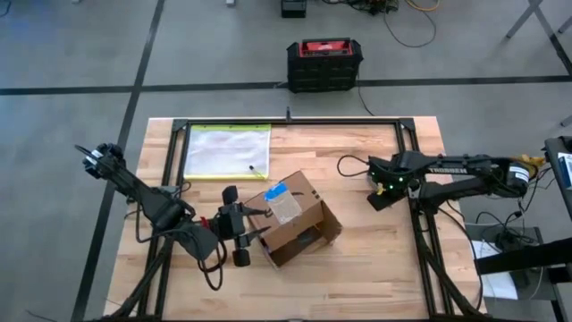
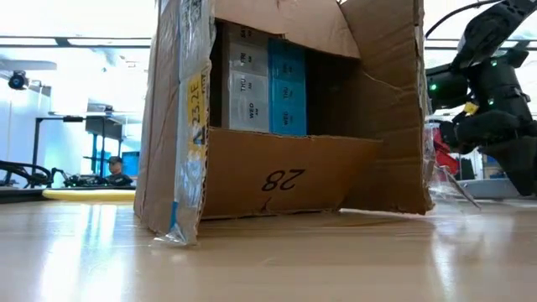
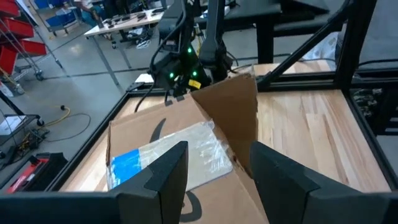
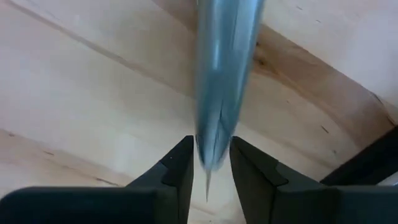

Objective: Unpack boxes
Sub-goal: Open the box using the gray cutter

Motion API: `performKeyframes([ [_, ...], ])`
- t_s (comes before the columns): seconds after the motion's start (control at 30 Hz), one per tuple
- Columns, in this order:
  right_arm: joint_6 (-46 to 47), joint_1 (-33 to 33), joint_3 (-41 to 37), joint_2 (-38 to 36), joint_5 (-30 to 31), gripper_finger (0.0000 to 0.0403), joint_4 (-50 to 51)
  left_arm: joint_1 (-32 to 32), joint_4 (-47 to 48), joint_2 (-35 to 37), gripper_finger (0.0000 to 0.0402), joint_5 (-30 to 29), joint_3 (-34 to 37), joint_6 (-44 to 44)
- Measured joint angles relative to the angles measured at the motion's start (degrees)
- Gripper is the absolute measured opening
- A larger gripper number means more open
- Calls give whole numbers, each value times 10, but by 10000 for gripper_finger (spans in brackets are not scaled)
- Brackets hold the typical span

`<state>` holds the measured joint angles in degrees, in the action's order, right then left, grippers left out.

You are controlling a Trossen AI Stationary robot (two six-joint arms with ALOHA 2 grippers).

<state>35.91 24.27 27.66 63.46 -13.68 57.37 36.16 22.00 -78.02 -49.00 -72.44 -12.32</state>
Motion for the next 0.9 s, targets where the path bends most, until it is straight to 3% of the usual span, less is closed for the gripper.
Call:
performKeyframes([
  [0.2, -27, -27, 21, -16, 31, 79, 3, -10, 59, 2, 158, 2, -12, -49],
  [0.43, 3, -137, 117, -66, 113, 51, 6, -57, 175, 29, 158, 19, -28, -110],
  [0.7, 74, -318, 164, -85, 230, 6, -12, -82, 266, 70, 158, 8, -20, -146],
  [0.9, 131, -483, 161, -51, 311, 1, -151, -105, 360, 95, 158, -15, 20, -248],
])
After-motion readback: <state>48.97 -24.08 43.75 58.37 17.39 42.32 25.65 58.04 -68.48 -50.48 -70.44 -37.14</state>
